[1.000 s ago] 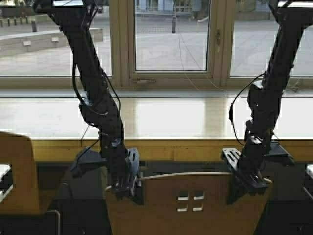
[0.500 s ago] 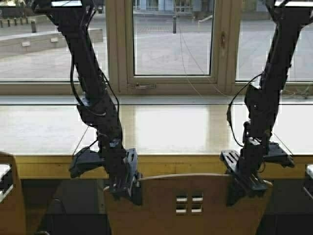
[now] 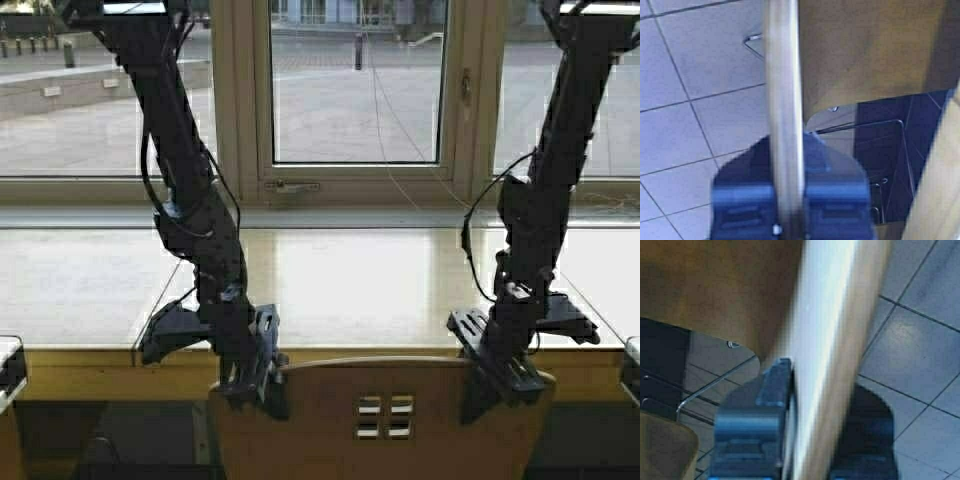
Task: Push the chairs under the table
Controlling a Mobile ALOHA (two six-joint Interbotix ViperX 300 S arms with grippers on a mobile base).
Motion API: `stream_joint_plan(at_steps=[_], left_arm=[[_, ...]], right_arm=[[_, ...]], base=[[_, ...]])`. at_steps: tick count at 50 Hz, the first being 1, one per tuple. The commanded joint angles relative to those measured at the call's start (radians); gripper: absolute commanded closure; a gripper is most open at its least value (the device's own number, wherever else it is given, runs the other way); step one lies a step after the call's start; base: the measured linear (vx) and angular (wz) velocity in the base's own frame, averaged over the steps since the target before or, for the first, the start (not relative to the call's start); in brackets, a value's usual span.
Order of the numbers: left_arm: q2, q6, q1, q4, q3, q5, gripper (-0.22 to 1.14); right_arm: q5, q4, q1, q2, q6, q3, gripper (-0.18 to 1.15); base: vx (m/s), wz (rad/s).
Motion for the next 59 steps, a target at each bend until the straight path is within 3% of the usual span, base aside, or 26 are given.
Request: stream_joint_plan(at_steps=[1, 18, 24, 29, 37, 41, 44, 59], left_arm=[[-0.041, 0.092, 0.037, 0.029, -0.011, -0.006, 0.88], [-0.063, 0.097, 0.034, 0.028, 0.008, 0.020, 0.87], [-0.072, 0.104, 0.029, 0.034, 0.029, 0.020, 0.80], [-0.077, 0.118, 0.029, 0.040, 0.040, 0.021, 0.61], [-0.103, 0.127, 0.023, 0.046, 0.055, 0.043, 0.15], [-0.130, 0.132, 0.011, 0.052, 0.055, 0.043, -0.03], [-0.143, 0.137, 0.011, 0.054, 0.055, 0.048, -0.09], [-0.230, 0.137, 0.012, 0.055, 0.132, 0.083, -0.09]], right_arm=[[-0.012, -0.077, 0.064, -0.009, -0.092, 0.029, 0.94], [-0.012, -0.089, 0.066, -0.014, -0.094, 0.044, 0.93], [-0.023, -0.098, 0.066, -0.026, -0.094, 0.063, 0.88], [-0.026, -0.098, 0.064, -0.043, -0.094, 0.075, 0.71], [0.040, -0.106, 0.064, -0.061, -0.094, 0.074, 0.19], [0.057, -0.100, 0.064, -0.083, -0.092, 0.075, 0.00], [0.054, -0.094, 0.064, -0.103, -0.092, 0.078, -0.03], [0.054, -0.092, 0.058, -0.262, -0.086, 0.141, -0.03]], base=[[0.17, 0.01], [0.14, 0.01], [0.07, 0.00], [0.05, -0.01], [0.02, -0.01], [0.01, -0.02], [0.00, 0.00], [0.00, 0.01]])
